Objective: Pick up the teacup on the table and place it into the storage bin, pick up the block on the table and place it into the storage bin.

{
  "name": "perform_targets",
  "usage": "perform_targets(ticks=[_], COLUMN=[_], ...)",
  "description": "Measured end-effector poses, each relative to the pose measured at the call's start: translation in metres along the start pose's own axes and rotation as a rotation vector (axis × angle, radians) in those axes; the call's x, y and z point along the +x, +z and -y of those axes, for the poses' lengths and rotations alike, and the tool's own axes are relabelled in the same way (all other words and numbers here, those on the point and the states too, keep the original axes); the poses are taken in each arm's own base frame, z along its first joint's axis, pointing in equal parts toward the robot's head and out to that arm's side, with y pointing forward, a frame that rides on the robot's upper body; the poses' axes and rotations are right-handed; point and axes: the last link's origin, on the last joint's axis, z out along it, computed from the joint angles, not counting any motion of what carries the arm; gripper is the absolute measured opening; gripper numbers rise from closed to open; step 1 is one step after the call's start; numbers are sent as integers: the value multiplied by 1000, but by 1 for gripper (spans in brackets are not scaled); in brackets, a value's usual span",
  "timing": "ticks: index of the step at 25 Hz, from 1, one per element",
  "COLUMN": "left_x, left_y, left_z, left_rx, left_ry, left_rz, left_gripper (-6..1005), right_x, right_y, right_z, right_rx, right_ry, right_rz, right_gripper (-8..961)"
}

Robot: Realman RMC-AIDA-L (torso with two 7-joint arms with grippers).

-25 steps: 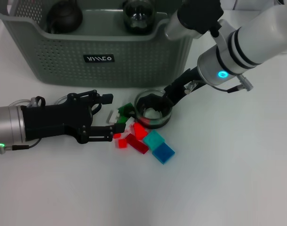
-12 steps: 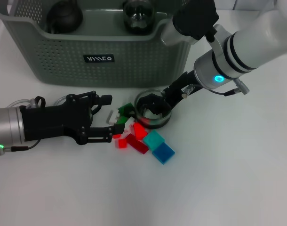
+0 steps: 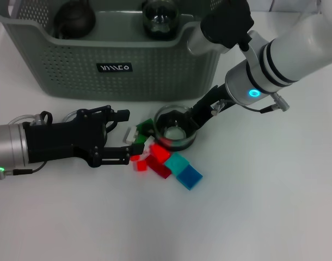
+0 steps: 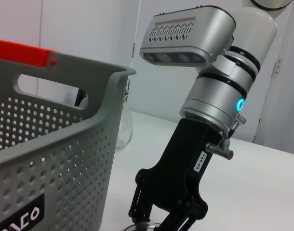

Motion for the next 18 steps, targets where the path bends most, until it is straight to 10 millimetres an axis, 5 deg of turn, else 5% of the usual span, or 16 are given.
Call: perform_targets(ticks=[6, 12, 18], left_x=[0, -1, 0], left_y=[0, -1, -1], left_z=[0, 0, 1], left_rx=[0, 6, 9], left_ry=[-1, 3, 10], left_rz=[0, -1, -3], left_gripper=[856, 857, 857], right_x=[1, 1, 2], right_y=[-2, -12, -33], right_z=[0, -2, -9], right_rx=[3, 0, -8], right_ry=[22, 35, 31], right_rz=[-3, 25, 40], right_gripper=[241, 74, 71])
